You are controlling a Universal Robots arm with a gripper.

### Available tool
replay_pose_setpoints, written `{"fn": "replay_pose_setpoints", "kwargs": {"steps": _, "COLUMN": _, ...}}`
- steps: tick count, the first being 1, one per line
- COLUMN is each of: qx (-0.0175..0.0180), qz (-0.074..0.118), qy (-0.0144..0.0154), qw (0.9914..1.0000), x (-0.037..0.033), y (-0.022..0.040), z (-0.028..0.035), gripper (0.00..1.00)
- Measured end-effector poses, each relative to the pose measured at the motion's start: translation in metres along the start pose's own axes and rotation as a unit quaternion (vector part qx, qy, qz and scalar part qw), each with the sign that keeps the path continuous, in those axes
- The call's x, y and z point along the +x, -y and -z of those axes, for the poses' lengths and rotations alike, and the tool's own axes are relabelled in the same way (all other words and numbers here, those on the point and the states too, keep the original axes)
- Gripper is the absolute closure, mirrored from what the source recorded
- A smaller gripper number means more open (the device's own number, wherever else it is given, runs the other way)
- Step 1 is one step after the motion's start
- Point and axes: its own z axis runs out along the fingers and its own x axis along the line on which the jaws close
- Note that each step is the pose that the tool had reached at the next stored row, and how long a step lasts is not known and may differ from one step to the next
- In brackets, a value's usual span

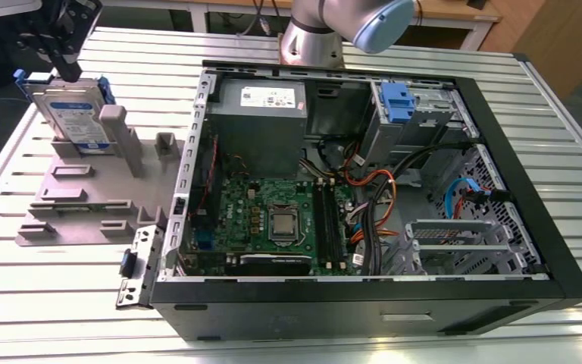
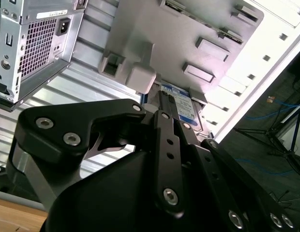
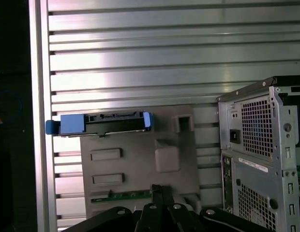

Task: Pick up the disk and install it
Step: 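Reach for the disk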

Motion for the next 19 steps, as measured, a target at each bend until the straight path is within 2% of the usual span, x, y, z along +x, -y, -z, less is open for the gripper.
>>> {"fn": "replay_pose_setpoints", "kwargs": {"steps": 19, "qx": 0.0001, "qz": 0.000, "qy": -0.0001, "qw": 1.00000, "x": 0.0101, "y": 0.0008, "z": -0.0003, "gripper": 0.89}}
